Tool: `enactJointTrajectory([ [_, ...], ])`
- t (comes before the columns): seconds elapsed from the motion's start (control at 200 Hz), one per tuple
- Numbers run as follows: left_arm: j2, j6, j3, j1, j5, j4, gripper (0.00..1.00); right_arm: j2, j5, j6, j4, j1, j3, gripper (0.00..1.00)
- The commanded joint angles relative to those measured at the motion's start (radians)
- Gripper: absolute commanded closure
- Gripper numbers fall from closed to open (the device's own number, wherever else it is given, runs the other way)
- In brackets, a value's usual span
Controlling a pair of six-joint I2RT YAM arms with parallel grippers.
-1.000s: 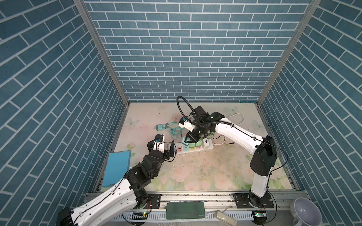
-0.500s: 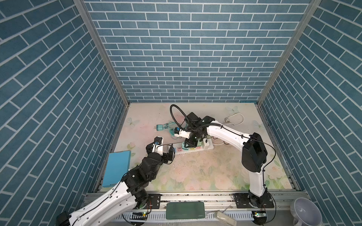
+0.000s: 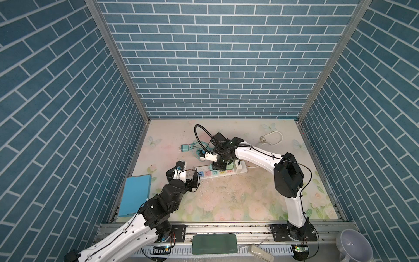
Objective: Insert the plug
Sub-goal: 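Carry the teal charger with the right gripper over a strip socket while the left withdraws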
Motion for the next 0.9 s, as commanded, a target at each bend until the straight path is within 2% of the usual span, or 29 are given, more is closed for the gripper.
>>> enactJointTrajectory([
  [0.0, 0.003, -0.008, -0.013, 0.009, -0.021, -0.002, 0.03, 0.004, 0.021, -0.067, 0.033, 0.001, -0.028, 1.00],
  [0.145, 0.002, -0.010, -0.018, 0.010, -0.021, 0.006, 0.03, 0.000, 0.018, -0.074, 0.020, 0.001, -0.045, 1.00],
  [0.41, 0.003, -0.018, -0.027, 0.013, -0.014, 0.016, 0.02, -0.079, 0.010, -0.067, 0.070, -0.003, -0.174, 1.00],
  [0.685, 0.002, -0.029, -0.030, 0.013, -0.011, 0.014, 0.03, -0.079, 0.041, -0.086, 0.075, -0.006, -0.179, 1.00],
  [0.895, 0.002, -0.030, -0.040, 0.013, -0.010, 0.022, 0.02, -0.069, 0.062, -0.110, 0.014, -0.008, -0.107, 1.00],
])
